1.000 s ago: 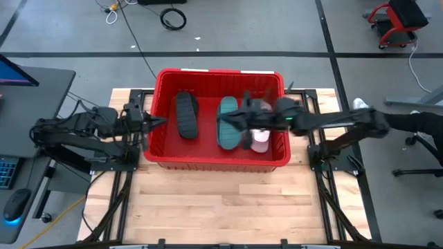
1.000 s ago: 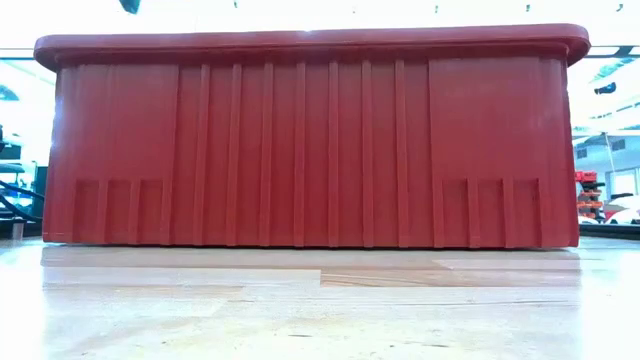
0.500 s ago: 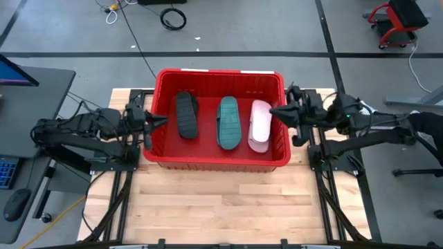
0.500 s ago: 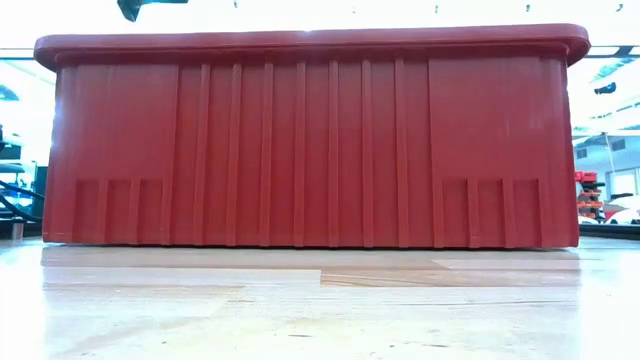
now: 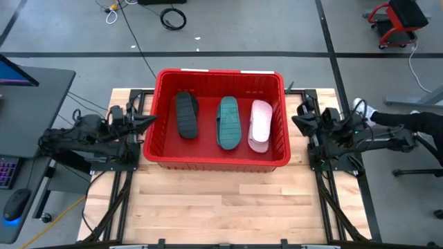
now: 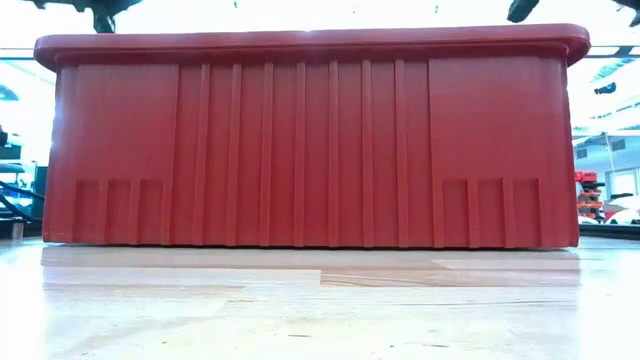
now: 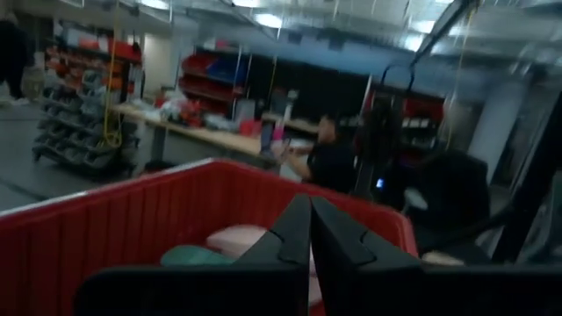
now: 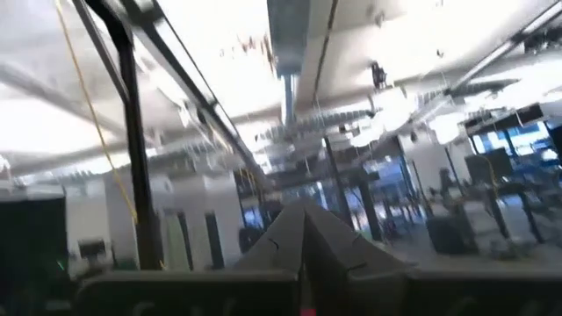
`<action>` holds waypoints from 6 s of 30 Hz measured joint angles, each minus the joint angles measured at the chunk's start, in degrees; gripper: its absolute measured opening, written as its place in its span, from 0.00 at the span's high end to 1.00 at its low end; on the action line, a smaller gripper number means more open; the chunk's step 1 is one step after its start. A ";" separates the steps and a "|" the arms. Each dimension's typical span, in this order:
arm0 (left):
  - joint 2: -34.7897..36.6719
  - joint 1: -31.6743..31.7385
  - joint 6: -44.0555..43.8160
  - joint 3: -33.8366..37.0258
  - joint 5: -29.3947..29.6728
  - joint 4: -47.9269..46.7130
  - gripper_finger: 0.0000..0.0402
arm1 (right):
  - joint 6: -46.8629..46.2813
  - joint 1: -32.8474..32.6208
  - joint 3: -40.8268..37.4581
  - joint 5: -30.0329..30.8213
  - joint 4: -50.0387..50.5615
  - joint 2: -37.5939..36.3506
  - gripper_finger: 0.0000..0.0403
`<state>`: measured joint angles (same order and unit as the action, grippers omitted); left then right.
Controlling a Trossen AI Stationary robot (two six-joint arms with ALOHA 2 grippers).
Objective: Pick and place slides into bin
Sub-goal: Return to Home Position
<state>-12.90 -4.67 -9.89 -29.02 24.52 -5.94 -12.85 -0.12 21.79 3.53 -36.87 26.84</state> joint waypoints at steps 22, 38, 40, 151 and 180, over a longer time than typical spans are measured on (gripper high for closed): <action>12.74 -0.02 -0.98 12.63 -9.79 -3.85 0.97 | -0.57 0.07 -21.23 -4.58 -15.82 -21.59 0.96; 12.74 0.00 -1.46 13.60 -12.75 -9.97 0.96 | 6.35 0.11 -21.23 4.13 1.49 -25.29 0.97; 12.74 0.00 -1.09 13.60 -12.75 -10.07 0.97 | 8.67 0.11 -21.23 4.11 1.86 -24.96 0.97; 12.17 0.00 17.53 26.02 -24.28 21.12 0.93 | 15.55 0.09 -19.98 6.91 18.02 -20.88 0.97; 12.17 0.00 17.53 26.02 -24.27 21.10 0.93 | 15.55 0.11 -19.98 6.91 18.02 -20.88 0.97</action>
<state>-0.73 -4.67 7.64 -3.01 0.25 15.16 2.70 -0.01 1.80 10.44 -18.86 5.96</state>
